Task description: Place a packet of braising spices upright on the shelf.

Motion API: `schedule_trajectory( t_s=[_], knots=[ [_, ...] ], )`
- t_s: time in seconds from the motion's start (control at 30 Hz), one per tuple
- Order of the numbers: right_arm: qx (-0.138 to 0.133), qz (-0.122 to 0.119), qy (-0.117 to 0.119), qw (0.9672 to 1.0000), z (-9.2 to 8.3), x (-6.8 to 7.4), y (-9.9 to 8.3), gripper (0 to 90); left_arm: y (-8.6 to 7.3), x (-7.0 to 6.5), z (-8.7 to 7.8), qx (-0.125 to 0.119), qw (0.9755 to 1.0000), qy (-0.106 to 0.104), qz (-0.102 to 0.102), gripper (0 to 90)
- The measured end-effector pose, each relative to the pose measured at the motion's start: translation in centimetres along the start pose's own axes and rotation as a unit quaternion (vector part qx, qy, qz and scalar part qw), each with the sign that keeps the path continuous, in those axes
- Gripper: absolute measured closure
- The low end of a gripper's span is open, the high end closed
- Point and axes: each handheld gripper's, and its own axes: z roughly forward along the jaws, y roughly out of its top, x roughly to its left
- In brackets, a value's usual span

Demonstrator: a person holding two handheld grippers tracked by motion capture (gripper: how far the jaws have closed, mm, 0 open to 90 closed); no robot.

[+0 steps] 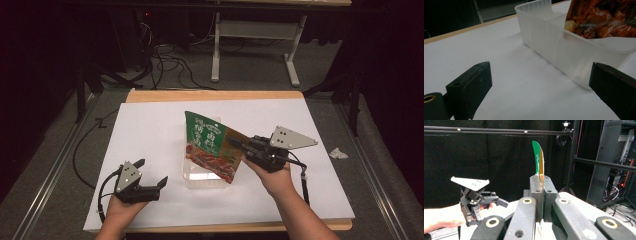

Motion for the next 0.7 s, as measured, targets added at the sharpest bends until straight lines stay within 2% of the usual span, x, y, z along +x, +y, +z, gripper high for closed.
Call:
schedule_trajectory(
  t_s=[0.13,0.37,0.7],
  knots=[
    [0.009,0.002,-0.004,1.0,0.4,0.0,-0.5,90.0,0.0,0.0,0.0,0.001,1.0,0.0,0.001,5.1],
    [0.005,0.012,-0.014,0.9998,1.2,-0.3,-0.8,90.0,0.0,0.0,0.0,0.0,1.0,0.001,0.0,5.1],
    [0.002,0.005,-0.036,0.9993,2.0,-0.8,-1.0,90.0,0.0,0.1,-0.1,-0.002,1.0,-0.003,0.001,5.1]
  ],
)
